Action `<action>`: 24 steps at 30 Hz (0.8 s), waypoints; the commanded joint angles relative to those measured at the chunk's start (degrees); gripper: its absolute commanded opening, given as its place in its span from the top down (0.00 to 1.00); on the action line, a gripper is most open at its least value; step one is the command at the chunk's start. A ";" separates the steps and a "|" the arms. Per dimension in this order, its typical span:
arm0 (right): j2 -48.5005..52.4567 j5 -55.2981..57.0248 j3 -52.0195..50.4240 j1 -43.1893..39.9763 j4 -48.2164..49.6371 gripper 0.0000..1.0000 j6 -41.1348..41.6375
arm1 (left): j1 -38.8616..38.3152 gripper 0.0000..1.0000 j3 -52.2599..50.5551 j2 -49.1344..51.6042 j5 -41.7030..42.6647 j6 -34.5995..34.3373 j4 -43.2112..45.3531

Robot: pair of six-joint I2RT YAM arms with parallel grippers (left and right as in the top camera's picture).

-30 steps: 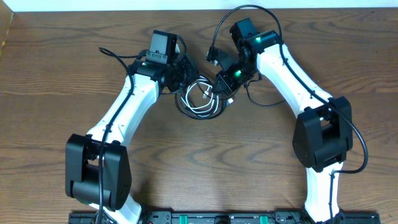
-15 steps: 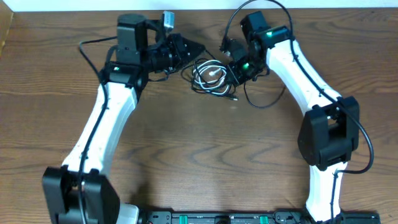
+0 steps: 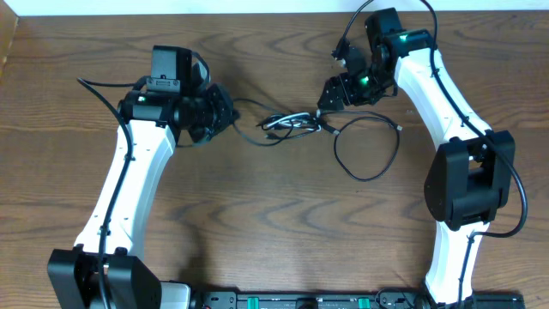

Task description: Untangle cables

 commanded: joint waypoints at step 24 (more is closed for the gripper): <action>-0.20 -0.61 -0.09 0.46 1.60 0.01 0.44 | -3.48 0.92 -14.03 4.98 -10.34 8.66 -3.02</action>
